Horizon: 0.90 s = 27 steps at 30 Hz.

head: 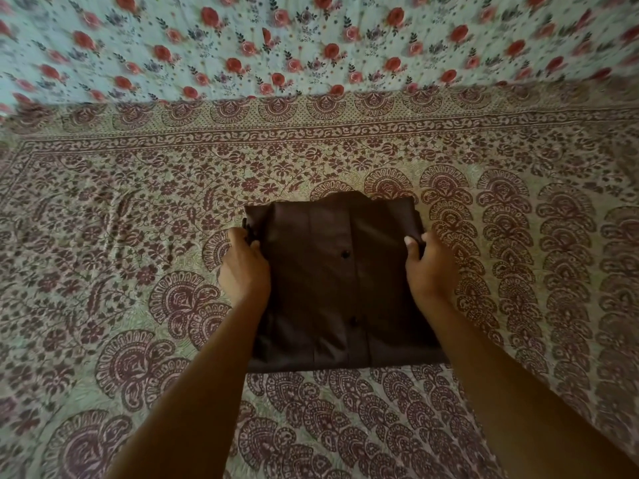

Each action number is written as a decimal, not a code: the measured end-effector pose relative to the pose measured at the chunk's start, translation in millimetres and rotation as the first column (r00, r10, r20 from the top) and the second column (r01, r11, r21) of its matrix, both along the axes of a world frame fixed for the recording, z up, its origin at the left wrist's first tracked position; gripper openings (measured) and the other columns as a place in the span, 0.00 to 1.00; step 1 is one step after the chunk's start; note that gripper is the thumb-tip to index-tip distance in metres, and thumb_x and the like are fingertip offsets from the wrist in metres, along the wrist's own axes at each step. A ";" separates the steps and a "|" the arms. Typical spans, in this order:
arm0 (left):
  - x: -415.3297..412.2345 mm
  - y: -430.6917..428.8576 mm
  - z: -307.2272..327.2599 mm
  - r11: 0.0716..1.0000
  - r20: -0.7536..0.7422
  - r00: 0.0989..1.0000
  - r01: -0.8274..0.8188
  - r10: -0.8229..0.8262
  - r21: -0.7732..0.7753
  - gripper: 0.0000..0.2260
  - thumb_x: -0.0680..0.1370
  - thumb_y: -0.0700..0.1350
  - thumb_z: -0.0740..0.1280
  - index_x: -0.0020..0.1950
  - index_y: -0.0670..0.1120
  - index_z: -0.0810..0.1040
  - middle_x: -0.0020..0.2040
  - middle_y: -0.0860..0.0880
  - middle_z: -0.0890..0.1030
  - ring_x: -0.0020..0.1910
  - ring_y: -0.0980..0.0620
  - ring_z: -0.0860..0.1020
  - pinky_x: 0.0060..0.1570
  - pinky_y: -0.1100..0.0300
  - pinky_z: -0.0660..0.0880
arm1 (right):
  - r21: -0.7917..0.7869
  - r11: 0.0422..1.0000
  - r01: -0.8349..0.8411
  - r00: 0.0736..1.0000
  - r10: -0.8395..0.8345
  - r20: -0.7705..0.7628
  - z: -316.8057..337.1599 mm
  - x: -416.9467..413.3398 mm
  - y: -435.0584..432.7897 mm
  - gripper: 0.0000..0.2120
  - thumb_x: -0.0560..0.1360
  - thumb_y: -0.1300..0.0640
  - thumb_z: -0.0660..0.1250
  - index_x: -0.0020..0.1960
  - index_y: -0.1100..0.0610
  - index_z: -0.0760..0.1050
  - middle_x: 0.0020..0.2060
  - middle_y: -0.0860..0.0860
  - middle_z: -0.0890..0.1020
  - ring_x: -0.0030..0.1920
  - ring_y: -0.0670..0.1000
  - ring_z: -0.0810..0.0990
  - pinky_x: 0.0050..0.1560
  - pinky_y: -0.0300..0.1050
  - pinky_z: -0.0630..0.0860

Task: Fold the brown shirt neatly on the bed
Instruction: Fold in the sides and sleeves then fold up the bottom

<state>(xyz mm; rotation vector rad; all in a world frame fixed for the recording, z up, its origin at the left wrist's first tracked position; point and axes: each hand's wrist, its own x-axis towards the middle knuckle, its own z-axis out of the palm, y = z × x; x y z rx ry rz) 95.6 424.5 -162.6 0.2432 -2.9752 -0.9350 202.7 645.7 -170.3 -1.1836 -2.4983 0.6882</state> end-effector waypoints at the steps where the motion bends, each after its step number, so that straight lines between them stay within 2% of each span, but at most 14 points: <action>1: 0.0 2.2 0.5 1.000 0.008 1.000 -0.018 0.018 -0.004 0.09 0.80 0.42 0.59 0.60 0.44 0.66 0.53 0.39 0.78 0.47 0.39 0.79 0.41 0.48 0.76 | 0.022 1.000 0.017 1.000 -0.017 0.015 2.1 -0.6 -0.5 0.16 0.79 0.51 0.60 0.57 0.64 0.72 0.50 0.61 0.79 0.50 0.62 0.77 0.40 0.48 0.68; 3: 0.3 4.2 2.7 0.991 0.031 0.991 -0.126 0.127 -0.041 0.13 0.78 0.37 0.60 0.62 0.45 0.66 0.58 0.40 0.74 0.50 0.40 0.77 0.45 0.47 0.75 | 0.125 0.992 0.012 1.000 -0.014 0.017 3.5 1.8 -1.9 0.14 0.77 0.53 0.62 0.57 0.62 0.71 0.52 0.61 0.77 0.52 0.62 0.76 0.44 0.51 0.70; 5: 4.0 5.1 7.3 0.968 -0.012 0.973 -0.232 0.232 -0.092 0.19 0.75 0.33 0.59 0.64 0.46 0.66 0.63 0.41 0.70 0.58 0.42 0.72 0.56 0.48 0.71 | 0.261 0.958 -0.117 0.992 0.125 -0.016 2.9 5.4 -5.0 0.15 0.77 0.53 0.59 0.60 0.61 0.71 0.55 0.60 0.77 0.55 0.61 0.76 0.50 0.55 0.72; 6: 8.7 8.2 10.7 0.976 -0.082 0.980 -0.191 0.182 -0.110 0.20 0.75 0.34 0.58 0.66 0.47 0.66 0.66 0.42 0.69 0.62 0.43 0.69 0.61 0.48 0.67 | 0.296 0.929 -0.222 0.970 0.242 -0.032 3.2 5.3 -8.9 0.18 0.78 0.53 0.56 0.63 0.60 0.70 0.59 0.59 0.76 0.59 0.60 0.75 0.55 0.56 0.71; 8: 22.3 24.7 15.3 0.978 -0.208 0.964 0.132 -0.165 -0.162 0.20 0.78 0.42 0.56 0.70 0.50 0.65 0.71 0.47 0.66 0.70 0.47 0.64 0.67 0.48 0.58 | 0.287 0.852 -0.438 0.885 0.464 -0.026 4.5 0.9 -24.1 0.22 0.79 0.50 0.50 0.69 0.58 0.66 0.68 0.57 0.71 0.69 0.58 0.68 0.66 0.55 0.63; 10: 32.5 46.7 14.8 0.864 -0.152 0.857 0.463 -0.493 -0.195 0.21 0.79 0.49 0.52 0.73 0.54 0.62 0.76 0.51 0.59 0.76 0.50 0.54 0.72 0.48 0.50 | 0.253 0.783 -0.568 0.817 0.574 0.055 1.3 -5.3 -38.8 0.26 0.79 0.47 0.45 0.73 0.56 0.60 0.73 0.55 0.63 0.74 0.54 0.59 0.72 0.51 0.53; 12: 29.7 53.7 4.5 0.778 0.008 0.798 0.591 -0.603 -0.214 0.21 0.81 0.54 0.48 0.75 0.56 0.56 0.78 0.53 0.53 0.77 0.52 0.47 0.73 0.48 0.42 | 0.171 0.775 -0.609 0.793 0.586 0.167 -5.1 -9.3 -43.6 0.31 0.76 0.41 0.38 0.75 0.53 0.54 0.75 0.53 0.56 0.76 0.52 0.53 0.73 0.50 0.47; 15: 12.6 38.2 -13.4 0.724 0.113 0.786 0.607 -0.608 -0.327 0.22 0.81 0.58 0.45 0.76 0.58 0.51 0.78 0.55 0.50 0.77 0.51 0.46 0.73 0.46 0.39 | 0.074 0.795 -0.602 0.774 0.559 0.298 -13.8 -9.8 -31.7 0.38 0.70 0.34 0.31 0.75 0.47 0.50 0.76 0.50 0.50 0.76 0.51 0.46 0.73 0.50 0.41; 17: 0.4 25.0 -17.0 0.765 0.151 0.830 0.554 -0.537 -0.328 0.23 0.80 0.59 0.45 0.76 0.59 0.49 0.78 0.54 0.48 0.77 0.51 0.45 0.73 0.46 0.38 | 0.066 0.792 -0.607 0.759 0.553 0.344 -13.4 -9.1 -25.2 0.39 0.68 0.31 0.29 0.75 0.44 0.48 0.77 0.50 0.48 0.76 0.52 0.44 0.73 0.52 0.39; 19: -11.9 12.0 -15.6 0.859 0.248 0.902 0.418 -0.353 -0.295 0.24 0.80 0.60 0.43 0.76 0.59 0.45 0.78 0.53 0.45 0.77 0.49 0.43 0.73 0.44 0.37 | 0.074 0.806 -0.587 0.766 0.524 0.372 -11.6 -7.2 -20.7 0.40 0.67 0.30 0.27 0.75 0.43 0.46 0.77 0.51 0.47 0.76 0.54 0.43 0.73 0.54 0.38; 21: -18.9 -2.4 -11.7 0.917 0.314 0.930 0.282 -0.190 -0.282 0.24 0.81 0.58 0.42 0.76 0.58 0.43 0.78 0.50 0.42 0.77 0.48 0.40 0.73 0.42 0.37 | 0.071 0.845 -0.529 0.798 0.467 0.381 -9.8 -3.8 -17.9 0.39 0.68 0.32 0.29 0.75 0.45 0.46 0.76 0.52 0.46 0.76 0.54 0.42 0.73 0.55 0.37; 23: -12.6 -9.2 -3.5 0.931 0.243 0.957 0.225 -0.156 -0.289 0.24 0.81 0.57 0.42 0.77 0.56 0.43 0.78 0.49 0.40 0.77 0.49 0.39 0.73 0.43 0.36 | 0.086 0.895 -0.437 0.856 0.385 0.346 -6.8 2.7 -17.2 0.38 0.70 0.34 0.31 0.76 0.48 0.47 0.76 0.55 0.47 0.76 0.56 0.43 0.73 0.57 0.39; 24: -4.2 -8.6 1.3 0.930 0.165 0.966 0.240 -0.200 -0.278 0.24 0.81 0.57 0.42 0.77 0.55 0.42 0.78 0.49 0.40 0.77 0.50 0.39 0.72 0.44 0.35 | 0.098 0.904 -0.415 0.877 0.369 0.309 -5.2 8.1 -17.8 0.37 0.71 0.35 0.33 0.76 0.49 0.48 0.76 0.55 0.48 0.76 0.56 0.44 0.73 0.57 0.41; 27: 36.6 -3.3 6.9 0.847 0.059 0.874 0.482 -0.482 -0.226 0.26 0.79 0.62 0.40 0.76 0.58 0.43 0.78 0.52 0.41 0.77 0.51 0.39 0.72 0.48 0.35 | 0.118 0.838 -0.532 0.829 0.488 0.274 -9.2 31.6 -19.7 0.34 0.75 0.35 0.35 0.76 0.50 0.50 0.76 0.55 0.51 0.76 0.55 0.48 0.73 0.55 0.43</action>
